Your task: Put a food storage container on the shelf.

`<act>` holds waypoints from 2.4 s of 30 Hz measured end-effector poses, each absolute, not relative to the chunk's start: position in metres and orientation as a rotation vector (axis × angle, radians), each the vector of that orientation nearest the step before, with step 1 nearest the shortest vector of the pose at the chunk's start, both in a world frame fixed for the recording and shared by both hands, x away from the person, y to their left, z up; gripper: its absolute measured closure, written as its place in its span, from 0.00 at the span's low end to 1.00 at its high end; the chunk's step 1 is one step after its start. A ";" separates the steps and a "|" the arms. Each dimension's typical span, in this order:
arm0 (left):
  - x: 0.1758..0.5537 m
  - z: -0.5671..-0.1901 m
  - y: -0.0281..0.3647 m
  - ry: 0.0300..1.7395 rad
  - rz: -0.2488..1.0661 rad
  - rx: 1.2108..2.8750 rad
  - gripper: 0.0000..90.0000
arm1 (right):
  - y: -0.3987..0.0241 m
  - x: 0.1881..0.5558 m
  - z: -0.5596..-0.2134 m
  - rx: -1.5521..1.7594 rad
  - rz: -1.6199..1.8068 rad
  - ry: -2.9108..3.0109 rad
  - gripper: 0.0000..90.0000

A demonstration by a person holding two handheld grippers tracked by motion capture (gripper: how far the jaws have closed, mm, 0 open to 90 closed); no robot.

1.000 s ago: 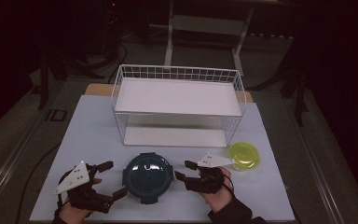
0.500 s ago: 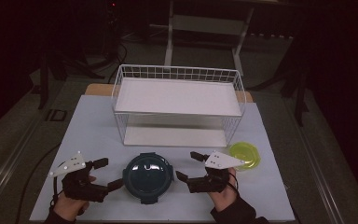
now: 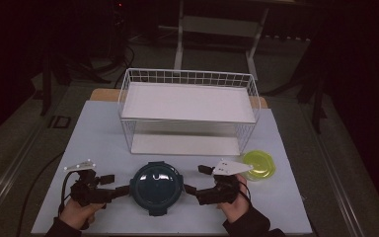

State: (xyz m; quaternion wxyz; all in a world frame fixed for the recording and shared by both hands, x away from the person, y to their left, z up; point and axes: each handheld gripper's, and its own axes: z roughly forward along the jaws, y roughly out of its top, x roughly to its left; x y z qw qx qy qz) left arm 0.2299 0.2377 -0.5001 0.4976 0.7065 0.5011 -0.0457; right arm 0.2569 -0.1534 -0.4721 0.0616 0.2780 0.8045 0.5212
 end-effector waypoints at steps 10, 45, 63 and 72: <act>0.246 -0.527 0.242 1.357 -0.371 1.613 0.25 | -0.146 0.258 -0.476 0.915 1.539 2.448 0.14; 0.249 -0.524 0.229 1.177 -0.466 1.681 0.59 | -0.152 0.278 -0.505 1.345 1.650 2.615 0.35; 0.241 -0.518 0.226 1.090 -0.419 1.729 0.61 | -0.145 0.277 -0.513 1.391 1.688 2.765 0.59; 0.233 -0.520 0.226 1.099 -0.397 1.709 0.61 | -0.144 0.275 -0.516 1.410 1.729 2.739 0.59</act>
